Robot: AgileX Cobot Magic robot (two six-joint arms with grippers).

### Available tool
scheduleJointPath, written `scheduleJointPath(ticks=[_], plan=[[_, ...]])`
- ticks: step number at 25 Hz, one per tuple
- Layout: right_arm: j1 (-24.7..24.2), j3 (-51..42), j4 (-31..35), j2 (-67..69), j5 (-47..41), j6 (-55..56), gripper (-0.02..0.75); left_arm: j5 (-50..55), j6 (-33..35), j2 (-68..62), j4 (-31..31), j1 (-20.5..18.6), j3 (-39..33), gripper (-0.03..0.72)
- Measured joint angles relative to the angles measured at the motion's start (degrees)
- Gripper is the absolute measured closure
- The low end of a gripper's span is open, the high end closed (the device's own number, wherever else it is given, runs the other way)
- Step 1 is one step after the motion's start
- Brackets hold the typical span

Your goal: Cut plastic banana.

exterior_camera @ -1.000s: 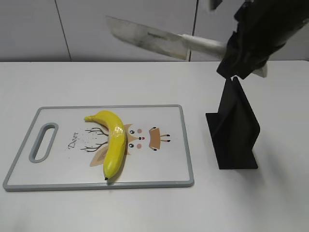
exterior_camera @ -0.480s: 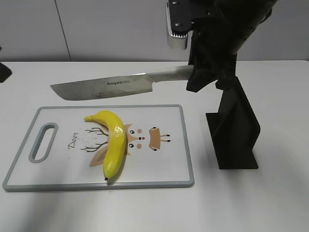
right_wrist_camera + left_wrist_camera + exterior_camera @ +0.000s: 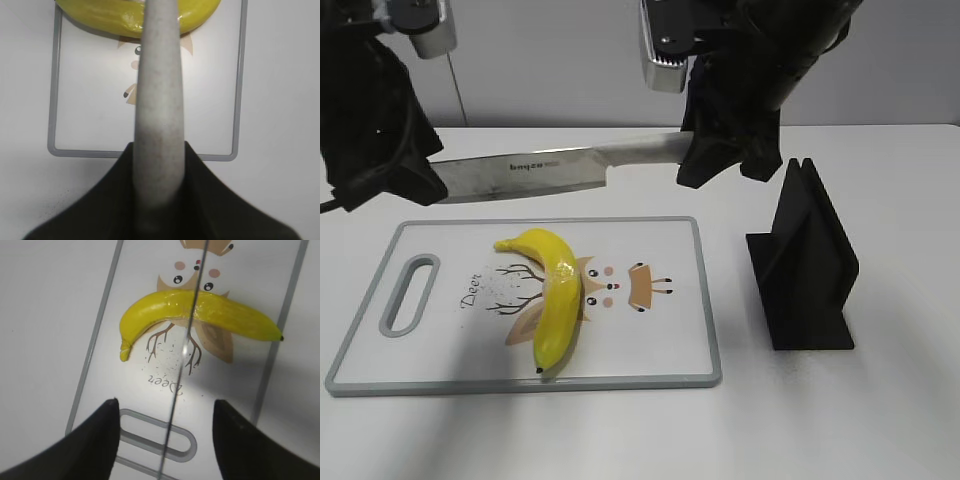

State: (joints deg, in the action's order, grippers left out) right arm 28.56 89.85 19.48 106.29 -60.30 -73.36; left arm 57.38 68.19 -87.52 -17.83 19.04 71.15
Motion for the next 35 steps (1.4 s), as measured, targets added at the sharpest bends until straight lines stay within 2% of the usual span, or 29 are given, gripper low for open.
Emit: scheduleJointPath(ticks=[4,6,7,10,11,13,18,24,29,35], plan=[[0.0,0.0,1.0,0.1,-0.1,-0.6,0.576,-1.6,0.0,-2.7,0.5,0.1,0.1,0.146],[0.0,0.0,2.1,0.1,-0.1,-0.8,0.576,-2.3,0.0,-3.7,0.6,0.1,0.2,0.197],[0.0,0.0,2.5,0.1,0.0,-0.8,0.576,-2.7,0.0,-4.1,0.6,0.1,0.2,0.259],[0.0,0.0,2.8,0.2,0.4,-0.6,0.576,-2.6,0.1,-4.6,0.6,0.2,0.2,0.553],[0.0,0.0,2.8,0.2,0.5,-0.6,0.576,-2.3,0.3,-4.8,0.6,0.2,0.2,0.613],[0.0,0.0,2.8,0.4,0.5,-0.7,0.576,-1.6,0.6,-5.6,0.5,0.2,0.2,0.662],[0.0,-1.2,2.5,3.9,0.5,1.5,0.576,-2.4,1.4,-10.7,0.4,0.2,0.1,0.679],[0.0,-7.5,1.4,15.4,8.7,3.3,0.57,-17.6,2.8,-23.2,-1.3,0.7,-8.2,0.677],[0.0,-5.8,1.5,17.5,7.0,5.6,0.563,-17.8,3.3,-25.3,-1.2,0.7,-7.3,0.678],[0.3,-6.4,1.0,13.9,6.4,7.1,0.563,-13.1,3.2,-22.3,-0.8,0.7,-5.3,0.678]])
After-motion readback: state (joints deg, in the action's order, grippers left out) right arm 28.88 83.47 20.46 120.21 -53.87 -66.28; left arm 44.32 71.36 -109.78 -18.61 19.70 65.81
